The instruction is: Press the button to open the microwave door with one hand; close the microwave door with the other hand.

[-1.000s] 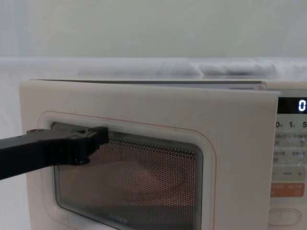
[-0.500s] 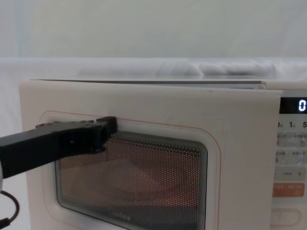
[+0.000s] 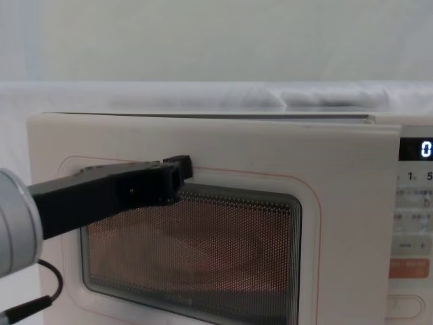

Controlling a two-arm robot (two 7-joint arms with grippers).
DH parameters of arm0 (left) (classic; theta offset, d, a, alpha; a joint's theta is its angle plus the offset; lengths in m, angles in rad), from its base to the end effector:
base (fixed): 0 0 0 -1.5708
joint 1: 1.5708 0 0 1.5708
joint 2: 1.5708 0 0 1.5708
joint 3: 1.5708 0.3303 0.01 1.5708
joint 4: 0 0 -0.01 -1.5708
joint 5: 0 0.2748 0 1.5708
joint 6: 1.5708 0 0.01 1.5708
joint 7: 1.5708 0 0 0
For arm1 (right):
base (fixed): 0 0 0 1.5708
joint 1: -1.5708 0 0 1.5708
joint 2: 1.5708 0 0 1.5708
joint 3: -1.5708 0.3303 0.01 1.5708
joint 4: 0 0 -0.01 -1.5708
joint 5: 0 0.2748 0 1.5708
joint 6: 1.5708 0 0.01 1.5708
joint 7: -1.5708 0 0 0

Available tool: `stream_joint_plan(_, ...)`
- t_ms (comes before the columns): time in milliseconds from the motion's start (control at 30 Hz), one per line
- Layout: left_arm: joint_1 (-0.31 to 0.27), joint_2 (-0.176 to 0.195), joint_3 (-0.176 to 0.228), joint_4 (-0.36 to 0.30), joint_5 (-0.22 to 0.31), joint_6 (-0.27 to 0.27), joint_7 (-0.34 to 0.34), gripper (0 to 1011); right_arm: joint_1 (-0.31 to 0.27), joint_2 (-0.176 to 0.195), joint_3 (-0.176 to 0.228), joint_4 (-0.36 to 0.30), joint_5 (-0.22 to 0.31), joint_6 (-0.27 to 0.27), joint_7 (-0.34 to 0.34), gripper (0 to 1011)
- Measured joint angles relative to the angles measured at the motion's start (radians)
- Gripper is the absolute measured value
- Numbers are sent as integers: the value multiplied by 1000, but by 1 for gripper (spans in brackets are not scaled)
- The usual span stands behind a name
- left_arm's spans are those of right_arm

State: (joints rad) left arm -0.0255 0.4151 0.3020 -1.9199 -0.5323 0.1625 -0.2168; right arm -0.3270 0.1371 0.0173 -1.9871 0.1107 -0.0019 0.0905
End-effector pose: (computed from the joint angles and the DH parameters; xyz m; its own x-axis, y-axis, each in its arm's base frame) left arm 0.2749 0.0209 -0.2501 0.6098 0.7864 -0.0983 -0.7925 0.6037 -0.0867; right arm 0.1888 -0.0354 -0.2979 0.1273 -0.9913 0.0331 0.9877 0.1298 0.0869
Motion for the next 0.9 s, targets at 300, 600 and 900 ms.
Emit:
stream_joint_plan(300,-27,-32,9,18,28,11,21,0,0,0,0,0,0,0,0,1002)
stream_joint_plan(600,-39,-57,8,25,52,3,32,0,0,0,0,0,0,0,0,1002)
stream_joint_plan(900,-59,-89,1,55,81,-3,41,0,0,0,0,0,0,0,0,1002)
